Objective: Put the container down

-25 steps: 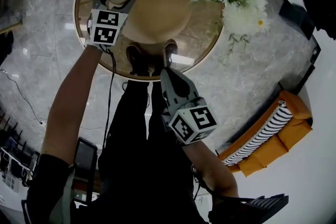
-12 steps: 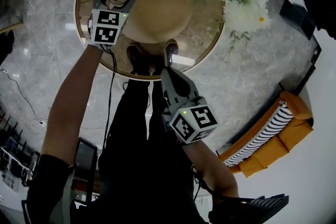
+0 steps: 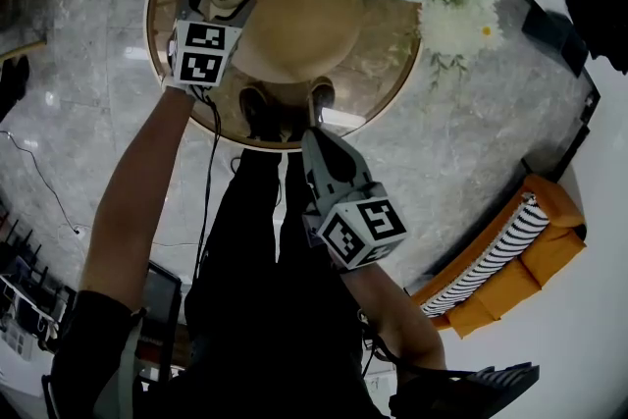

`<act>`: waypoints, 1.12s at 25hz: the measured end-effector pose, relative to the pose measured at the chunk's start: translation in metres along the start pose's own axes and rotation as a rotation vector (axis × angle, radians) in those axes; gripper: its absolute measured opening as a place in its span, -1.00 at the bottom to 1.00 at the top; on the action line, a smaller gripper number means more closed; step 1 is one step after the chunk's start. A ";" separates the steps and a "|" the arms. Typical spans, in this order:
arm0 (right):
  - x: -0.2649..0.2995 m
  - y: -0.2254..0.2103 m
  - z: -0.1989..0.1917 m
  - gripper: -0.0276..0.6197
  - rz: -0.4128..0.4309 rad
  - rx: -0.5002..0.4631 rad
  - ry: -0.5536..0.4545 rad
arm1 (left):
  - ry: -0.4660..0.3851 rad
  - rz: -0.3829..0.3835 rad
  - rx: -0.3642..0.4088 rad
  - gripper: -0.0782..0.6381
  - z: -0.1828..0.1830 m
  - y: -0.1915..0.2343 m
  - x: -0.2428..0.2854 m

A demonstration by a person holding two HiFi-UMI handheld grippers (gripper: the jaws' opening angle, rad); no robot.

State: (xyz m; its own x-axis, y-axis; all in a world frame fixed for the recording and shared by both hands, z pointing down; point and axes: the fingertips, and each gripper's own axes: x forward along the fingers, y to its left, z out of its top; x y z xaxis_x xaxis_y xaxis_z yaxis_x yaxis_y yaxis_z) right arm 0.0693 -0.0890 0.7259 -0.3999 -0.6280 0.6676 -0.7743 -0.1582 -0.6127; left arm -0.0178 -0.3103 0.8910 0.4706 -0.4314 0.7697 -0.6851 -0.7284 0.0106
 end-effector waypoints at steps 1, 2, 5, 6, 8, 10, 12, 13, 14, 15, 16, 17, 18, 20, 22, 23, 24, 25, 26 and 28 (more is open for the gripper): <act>-0.001 0.001 0.000 -0.90 0.001 -0.002 -0.001 | -0.007 0.002 -0.015 0.18 0.000 0.000 -0.005; -0.002 0.003 0.000 -0.90 0.003 -0.003 -0.002 | -0.018 0.006 -0.038 0.18 -0.001 0.001 -0.010; -0.004 0.010 0.001 -0.90 0.012 -0.009 -0.008 | -0.045 0.028 -0.134 0.18 -0.005 0.004 -0.033; -0.006 0.013 0.001 -0.90 0.015 -0.010 -0.010 | -0.048 0.038 -0.172 0.18 -0.010 0.005 -0.042; -0.009 0.019 0.004 -0.90 0.020 -0.015 -0.014 | -0.054 0.050 -0.259 0.18 -0.020 0.002 -0.065; -0.013 0.026 0.008 -0.90 0.027 -0.023 -0.023 | -0.061 0.039 -0.346 0.18 -0.033 -0.008 -0.092; -0.018 0.034 0.012 -0.90 0.039 -0.035 -0.033 | -0.060 0.014 -0.413 0.18 -0.045 -0.024 -0.122; -0.021 0.039 0.014 -0.90 0.046 -0.042 -0.038 | -0.058 -0.003 -0.439 0.18 -0.050 -0.034 -0.138; -0.025 0.044 0.016 -0.90 0.052 -0.050 -0.043 | -0.057 -0.022 -0.460 0.18 -0.054 -0.045 -0.154; -0.029 0.048 0.019 -0.90 0.058 -0.059 -0.049 | -0.058 -0.044 -0.474 0.18 -0.055 -0.057 -0.170; -0.033 0.052 0.023 -0.90 0.063 -0.069 -0.057 | -0.065 -0.066 -0.482 0.18 -0.054 -0.068 -0.183; -0.036 0.055 0.027 -0.90 0.068 -0.081 -0.068 | -0.076 -0.088 -0.485 0.18 -0.049 -0.078 -0.196; -0.041 0.058 0.032 -0.90 0.072 -0.091 -0.079 | -0.091 -0.109 -0.484 0.18 -0.043 -0.087 -0.209; -0.056 0.063 0.039 -0.90 0.072 -0.105 -0.095 | -0.121 -0.147 -0.477 0.17 -0.024 -0.106 -0.238; -0.072 0.072 0.045 -0.90 0.067 -0.115 -0.106 | -0.161 -0.172 -0.456 0.01 -0.002 -0.118 -0.269; -0.080 0.077 0.049 -0.90 0.068 -0.124 -0.114 | -0.187 -0.176 -0.440 -0.07 0.011 -0.120 -0.283; -0.086 0.083 0.054 -0.90 0.072 -0.135 -0.124 | -0.217 -0.177 -0.423 -0.18 0.026 -0.120 -0.297; -0.092 0.090 0.060 -0.90 0.078 -0.146 -0.135 | -0.249 -0.176 -0.411 -0.28 0.041 -0.119 -0.311; -0.098 0.098 0.066 -0.89 0.086 -0.159 -0.148 | -0.279 -0.172 -0.409 -0.36 0.055 -0.115 -0.325; -0.113 0.114 0.081 -0.89 0.103 -0.184 -0.178 | -0.333 -0.156 -0.432 -0.57 0.080 -0.106 -0.354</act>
State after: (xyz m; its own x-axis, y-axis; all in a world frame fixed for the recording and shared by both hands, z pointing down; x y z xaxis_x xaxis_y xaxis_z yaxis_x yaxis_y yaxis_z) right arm 0.0658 -0.0980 0.5468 -0.4011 -0.7600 0.5113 -0.8169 0.0441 -0.5752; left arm -0.0674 -0.1224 0.5663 0.6865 -0.5319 0.4957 -0.7257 -0.5432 0.4223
